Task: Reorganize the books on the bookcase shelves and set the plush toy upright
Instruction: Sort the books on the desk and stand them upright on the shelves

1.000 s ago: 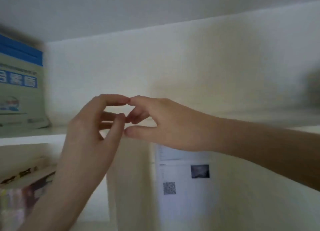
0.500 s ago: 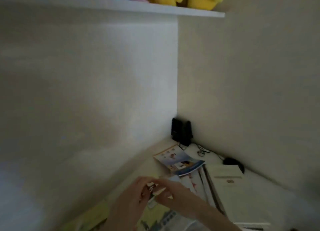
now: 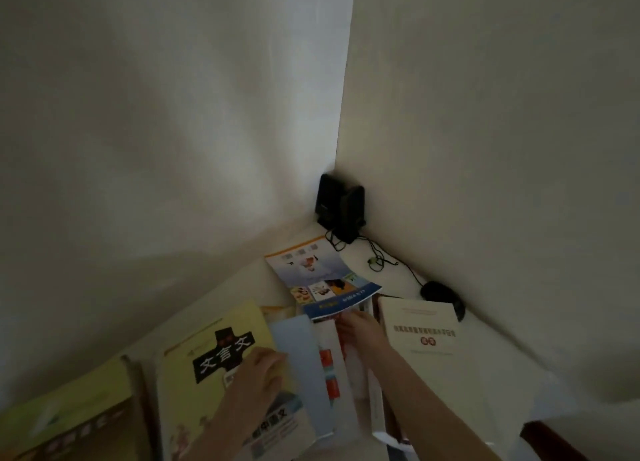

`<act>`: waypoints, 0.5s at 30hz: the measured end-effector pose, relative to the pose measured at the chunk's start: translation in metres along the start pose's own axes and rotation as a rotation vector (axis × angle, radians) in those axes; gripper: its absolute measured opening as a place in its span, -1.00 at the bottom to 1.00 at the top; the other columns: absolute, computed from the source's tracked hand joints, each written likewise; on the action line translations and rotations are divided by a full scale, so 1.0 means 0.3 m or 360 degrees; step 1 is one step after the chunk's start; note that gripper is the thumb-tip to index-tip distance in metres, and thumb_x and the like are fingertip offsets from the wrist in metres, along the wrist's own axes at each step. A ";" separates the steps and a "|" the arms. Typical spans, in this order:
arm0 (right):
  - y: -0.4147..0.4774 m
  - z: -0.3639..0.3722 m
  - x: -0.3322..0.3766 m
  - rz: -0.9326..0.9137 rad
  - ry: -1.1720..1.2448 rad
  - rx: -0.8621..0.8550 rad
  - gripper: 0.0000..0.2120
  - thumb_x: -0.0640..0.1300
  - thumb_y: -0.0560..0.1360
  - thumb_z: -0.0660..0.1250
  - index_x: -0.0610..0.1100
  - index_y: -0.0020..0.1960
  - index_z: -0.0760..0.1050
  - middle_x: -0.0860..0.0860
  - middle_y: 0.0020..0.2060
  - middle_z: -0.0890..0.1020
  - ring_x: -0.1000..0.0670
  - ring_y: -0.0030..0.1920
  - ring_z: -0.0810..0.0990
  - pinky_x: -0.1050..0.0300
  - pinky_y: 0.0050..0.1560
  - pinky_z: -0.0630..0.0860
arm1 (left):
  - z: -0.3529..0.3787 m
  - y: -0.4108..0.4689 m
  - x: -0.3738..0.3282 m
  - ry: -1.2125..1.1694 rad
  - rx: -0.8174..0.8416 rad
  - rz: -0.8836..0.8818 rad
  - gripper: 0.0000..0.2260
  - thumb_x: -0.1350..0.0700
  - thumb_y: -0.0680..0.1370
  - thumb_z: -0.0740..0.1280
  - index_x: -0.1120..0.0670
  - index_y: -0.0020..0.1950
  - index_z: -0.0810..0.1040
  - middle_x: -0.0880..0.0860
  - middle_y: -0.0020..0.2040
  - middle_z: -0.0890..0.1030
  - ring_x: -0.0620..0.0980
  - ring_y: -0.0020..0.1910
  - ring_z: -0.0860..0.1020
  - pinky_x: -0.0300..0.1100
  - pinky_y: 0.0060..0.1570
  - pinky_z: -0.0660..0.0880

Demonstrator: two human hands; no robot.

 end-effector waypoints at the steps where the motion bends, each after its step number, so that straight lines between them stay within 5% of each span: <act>1: 0.038 0.009 0.001 0.0020 0.0169 -0.0016 -0.82 -0.23 0.55 0.28 -0.30 0.12 0.47 -0.19 -0.16 0.60 -0.12 -0.19 0.59 0.09 -0.22 0.51 | 0.015 0.002 0.019 -0.0006 -0.0045 -0.0019 -0.72 0.24 0.59 0.23 -0.12 0.17 0.35 -0.10 0.15 0.30 -0.08 0.22 0.39 -0.24 0.24 0.36; 5: 0.146 0.044 0.015 0.0114 0.0635 -0.0112 -0.70 -0.22 0.50 0.36 -0.22 0.21 0.44 -0.18 -0.06 0.61 -0.16 -0.11 0.60 0.00 -0.22 0.57 | 0.060 -0.004 0.049 0.0069 -0.0258 0.0059 -0.65 0.25 0.54 0.29 -0.10 0.24 0.41 -0.09 0.14 0.30 -0.09 0.14 0.39 -0.29 0.16 0.36; 8: 0.191 0.055 0.012 0.0169 0.0542 -0.0246 -0.64 -0.32 0.48 0.36 -0.30 0.26 0.42 -0.22 -0.02 0.60 -0.18 -0.14 0.59 -0.03 -0.23 0.56 | 0.071 0.000 0.053 -0.0033 -0.0285 0.0049 -0.64 0.23 0.55 0.29 -0.20 0.18 0.36 -0.16 0.14 0.28 -0.14 0.15 0.35 -0.34 0.16 0.32; 11: 0.154 0.061 0.057 -0.0011 0.0474 -0.0280 -0.63 -0.38 0.48 0.32 -0.27 0.27 0.38 -0.28 0.10 0.57 -0.21 -0.07 0.59 -0.07 -0.17 0.56 | 0.058 0.004 0.055 -0.0237 -0.0242 -0.0029 -0.62 0.24 0.55 0.28 -0.26 0.11 0.37 -0.22 0.16 0.27 -0.12 0.18 0.38 -0.18 0.20 0.41; 15: -0.044 0.057 0.162 -0.0282 0.0292 -0.0133 -0.62 -0.20 0.44 0.42 -0.14 0.21 0.41 -0.23 0.03 0.62 -0.20 -0.05 0.65 -0.09 -0.07 0.60 | 0.025 0.004 0.018 -0.0562 -0.0333 -0.0079 -0.45 0.29 0.53 0.31 -0.28 0.26 0.20 -0.03 0.28 0.28 -0.07 0.11 0.40 -0.21 0.09 0.48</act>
Point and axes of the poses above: each hand's wrist, its own y-axis towards the middle knuckle, its own z-axis out of the palm, x = y × z, the point moved 1 cm from there along y, towards the middle knuckle
